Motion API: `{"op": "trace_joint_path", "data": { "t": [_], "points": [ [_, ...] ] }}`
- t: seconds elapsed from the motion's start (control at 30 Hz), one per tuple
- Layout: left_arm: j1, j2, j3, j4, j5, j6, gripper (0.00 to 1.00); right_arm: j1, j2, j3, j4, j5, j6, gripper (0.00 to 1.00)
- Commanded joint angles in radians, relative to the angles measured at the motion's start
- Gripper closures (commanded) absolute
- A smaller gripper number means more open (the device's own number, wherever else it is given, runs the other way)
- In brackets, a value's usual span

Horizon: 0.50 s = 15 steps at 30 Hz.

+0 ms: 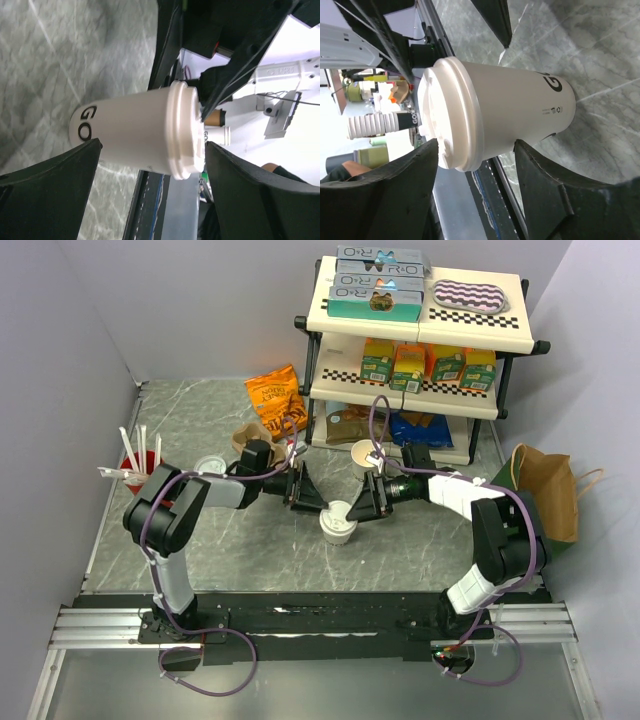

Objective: Pack the takeout coffee

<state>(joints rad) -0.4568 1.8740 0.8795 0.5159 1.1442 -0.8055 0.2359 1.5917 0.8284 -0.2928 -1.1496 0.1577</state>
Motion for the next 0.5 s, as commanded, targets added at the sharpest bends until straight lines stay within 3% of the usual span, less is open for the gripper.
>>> {"op": "trace_joint_path", "data": {
  "t": [0.0,0.47],
  "points": [
    [0.003,-0.059,0.012,-0.117,0.015,0.11,0.08,0.005,-0.004,0.026,0.05,-0.039,0.031,0.3],
    [0.0,-0.058,0.009,-0.139,0.038,0.117,0.08,0.022,0.093,0.103,0.07,0.014,0.069,0.27]
  ]
}}
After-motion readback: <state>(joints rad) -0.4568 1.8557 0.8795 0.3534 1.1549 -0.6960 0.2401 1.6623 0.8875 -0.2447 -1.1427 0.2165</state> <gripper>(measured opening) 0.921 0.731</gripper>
